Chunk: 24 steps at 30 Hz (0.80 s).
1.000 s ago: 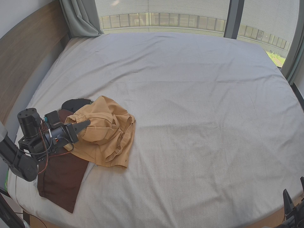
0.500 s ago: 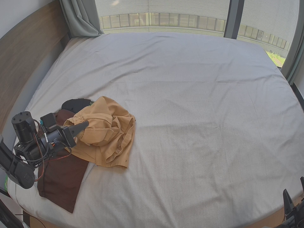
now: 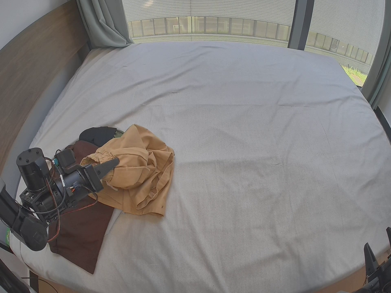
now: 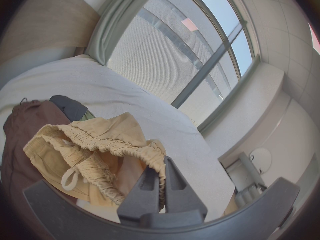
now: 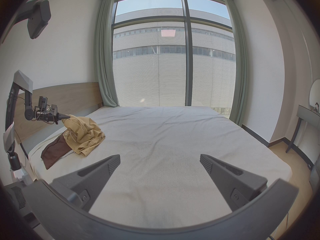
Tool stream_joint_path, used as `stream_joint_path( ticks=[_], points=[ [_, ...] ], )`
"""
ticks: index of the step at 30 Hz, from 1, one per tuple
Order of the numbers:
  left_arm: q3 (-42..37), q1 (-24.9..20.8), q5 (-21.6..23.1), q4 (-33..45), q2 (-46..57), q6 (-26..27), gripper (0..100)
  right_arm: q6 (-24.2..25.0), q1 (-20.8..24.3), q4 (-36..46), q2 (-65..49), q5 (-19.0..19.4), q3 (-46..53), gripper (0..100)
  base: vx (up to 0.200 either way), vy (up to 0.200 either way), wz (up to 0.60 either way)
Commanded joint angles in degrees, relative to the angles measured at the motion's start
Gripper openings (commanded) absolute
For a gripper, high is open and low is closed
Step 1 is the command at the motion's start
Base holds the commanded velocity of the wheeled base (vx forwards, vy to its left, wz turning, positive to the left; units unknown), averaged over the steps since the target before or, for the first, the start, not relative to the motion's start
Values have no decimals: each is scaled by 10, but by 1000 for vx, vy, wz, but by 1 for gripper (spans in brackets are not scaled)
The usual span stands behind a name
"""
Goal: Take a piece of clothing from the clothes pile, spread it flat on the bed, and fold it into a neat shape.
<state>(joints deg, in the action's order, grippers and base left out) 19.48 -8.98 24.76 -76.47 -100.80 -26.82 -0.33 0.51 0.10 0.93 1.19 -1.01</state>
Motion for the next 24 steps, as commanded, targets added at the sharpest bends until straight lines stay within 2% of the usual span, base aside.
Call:
stream_joint_path(
  ticks=[1,3,4,5,6,7,8,11,24],
  points=[
    [4,-43,-44,-14,24,-55,0,1,0,0,-9,0,10,100,0,0,0],
    [9,-77,-99,-29,31,-109,0,1,0,0,-9,0,10,100,0,0,0],
    [10,-82,-106,-31,31,-114,0,1,0,0,-9,0,10,100,0,0,0],
    [11,-105,-146,-39,31,-140,0,1,0,0,-9,0,10,100,0,0,0],
    [11,-107,-150,-40,31,-141,0,1,0,0,-9,0,10,100,0,0,0],
    [19,-129,-196,-47,31,-157,0,1,0,0,-9,0,10,100,0,0,0],
    [24,-139,-223,-47,31,-162,0,1,0,0,-9,0,10,100,0,0,0],
    [37,-163,-284,-47,31,-179,0,1,0,0,-9,0,10,100,0,0,0],
    [50,-215,-299,-36,71,-223,0,1,0,0,-9,0,10,100,0,0,0]
  ],
)
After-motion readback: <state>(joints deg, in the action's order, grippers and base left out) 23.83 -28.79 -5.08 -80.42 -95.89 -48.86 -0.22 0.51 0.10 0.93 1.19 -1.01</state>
